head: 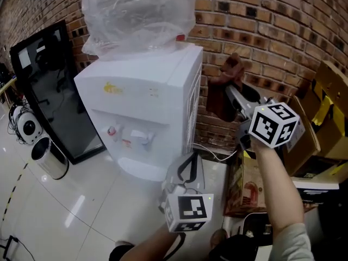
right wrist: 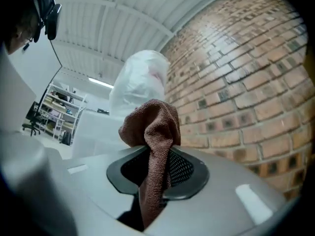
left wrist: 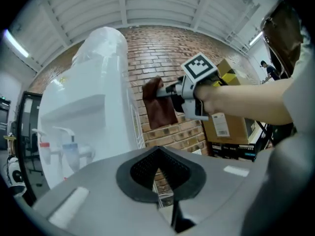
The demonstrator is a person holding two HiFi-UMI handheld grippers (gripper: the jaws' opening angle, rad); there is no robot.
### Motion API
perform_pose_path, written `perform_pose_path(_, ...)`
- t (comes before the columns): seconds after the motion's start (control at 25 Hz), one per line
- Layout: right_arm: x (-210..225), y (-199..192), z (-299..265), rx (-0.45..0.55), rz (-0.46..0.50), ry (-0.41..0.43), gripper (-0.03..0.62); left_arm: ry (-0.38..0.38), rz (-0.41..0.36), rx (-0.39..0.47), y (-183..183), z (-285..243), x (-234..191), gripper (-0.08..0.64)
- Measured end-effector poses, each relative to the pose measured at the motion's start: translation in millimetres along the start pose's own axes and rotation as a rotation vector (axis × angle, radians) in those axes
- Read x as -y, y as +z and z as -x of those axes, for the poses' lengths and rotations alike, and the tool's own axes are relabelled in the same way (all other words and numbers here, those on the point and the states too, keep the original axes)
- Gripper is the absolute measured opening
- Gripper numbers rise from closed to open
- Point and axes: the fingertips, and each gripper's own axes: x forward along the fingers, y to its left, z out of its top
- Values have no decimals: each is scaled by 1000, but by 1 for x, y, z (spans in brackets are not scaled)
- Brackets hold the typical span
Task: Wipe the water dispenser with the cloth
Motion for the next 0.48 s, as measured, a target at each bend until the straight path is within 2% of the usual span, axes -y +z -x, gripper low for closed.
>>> perform_pose_path(0.12, -21, 59, -18, 57, 57, 45, 97, 11, 45, 18, 12, 5, -15, 0)
perform_pose_path(0.24, -41, 92, -43, 82, 98, 89, 98, 16, 52, 33, 19, 7, -21, 0)
perform_pose_path(0.36, -49, 91, -71, 31, 112, 103, 97, 14, 42, 42, 24, 8, -19, 0)
perform_pose_path(0.48, -42, 75, -93, -27, 127, 74, 97, 12, 42, 31, 19, 6, -16, 0)
